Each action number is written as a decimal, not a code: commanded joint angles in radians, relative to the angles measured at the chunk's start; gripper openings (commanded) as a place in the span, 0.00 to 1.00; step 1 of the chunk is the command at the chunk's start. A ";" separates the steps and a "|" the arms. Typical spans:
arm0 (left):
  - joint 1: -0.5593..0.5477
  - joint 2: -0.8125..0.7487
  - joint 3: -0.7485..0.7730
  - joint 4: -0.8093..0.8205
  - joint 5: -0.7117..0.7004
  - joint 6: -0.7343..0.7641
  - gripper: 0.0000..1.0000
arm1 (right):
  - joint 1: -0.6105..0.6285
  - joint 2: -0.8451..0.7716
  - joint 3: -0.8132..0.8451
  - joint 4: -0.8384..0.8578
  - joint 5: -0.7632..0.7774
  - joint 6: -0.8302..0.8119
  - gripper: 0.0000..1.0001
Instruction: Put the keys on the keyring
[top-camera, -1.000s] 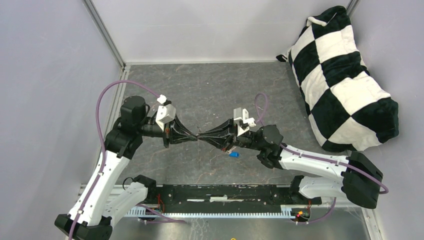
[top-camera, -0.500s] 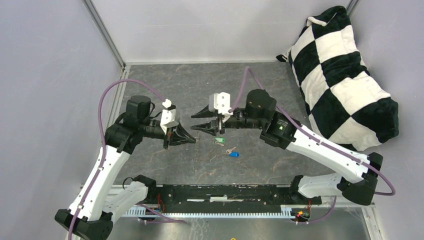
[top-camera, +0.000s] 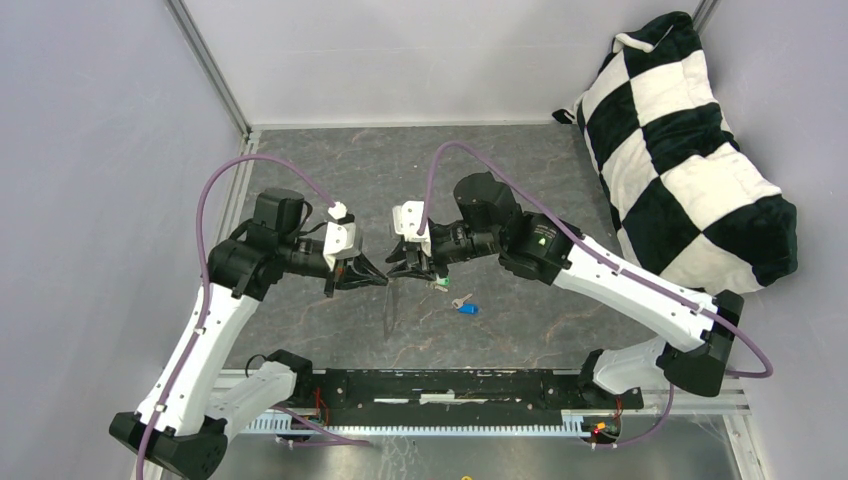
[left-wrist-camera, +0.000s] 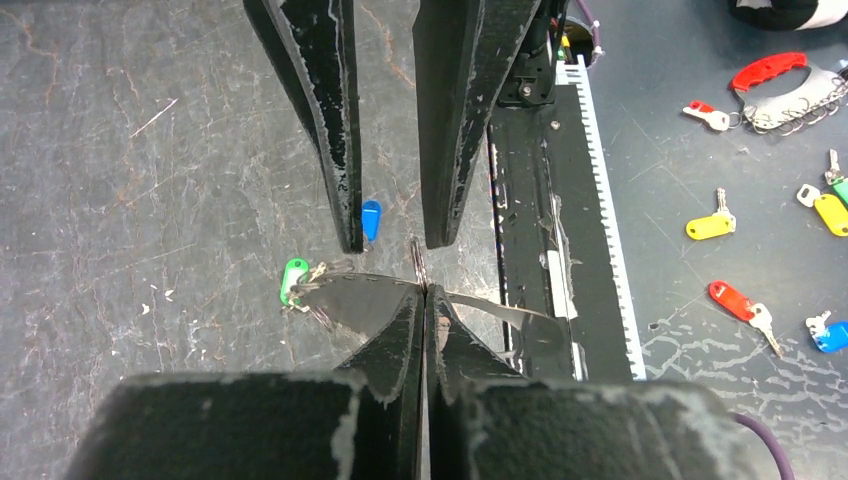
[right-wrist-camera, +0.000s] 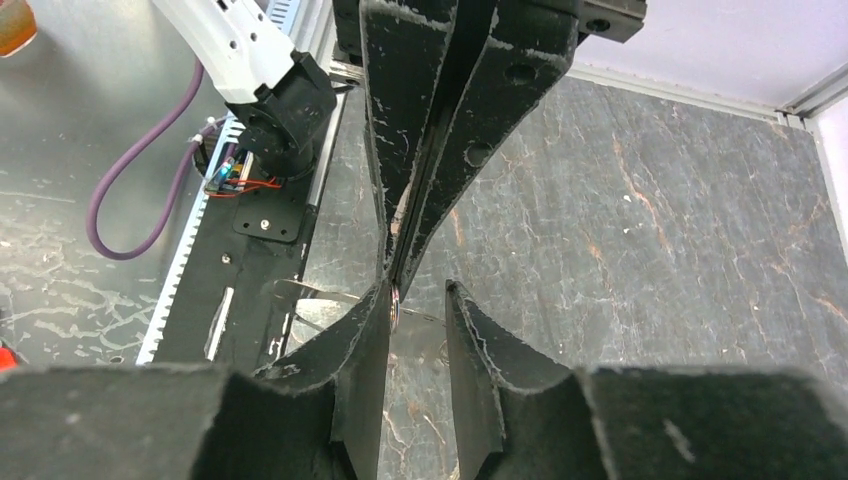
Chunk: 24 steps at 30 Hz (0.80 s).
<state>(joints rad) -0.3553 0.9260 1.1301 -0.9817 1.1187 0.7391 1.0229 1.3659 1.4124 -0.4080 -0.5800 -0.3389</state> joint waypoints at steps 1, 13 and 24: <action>-0.002 -0.004 0.045 -0.009 0.006 0.055 0.02 | -0.003 0.011 0.049 -0.022 -0.047 -0.015 0.32; -0.002 0.002 0.046 -0.009 -0.002 0.070 0.02 | -0.001 0.043 0.064 -0.075 -0.059 0.030 0.38; -0.002 -0.014 0.048 -0.009 0.002 0.057 0.02 | -0.002 0.044 0.032 0.002 -0.019 0.057 0.25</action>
<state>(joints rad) -0.3553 0.9279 1.1347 -0.9985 1.1011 0.7685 1.0229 1.4086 1.4422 -0.4564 -0.6167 -0.3004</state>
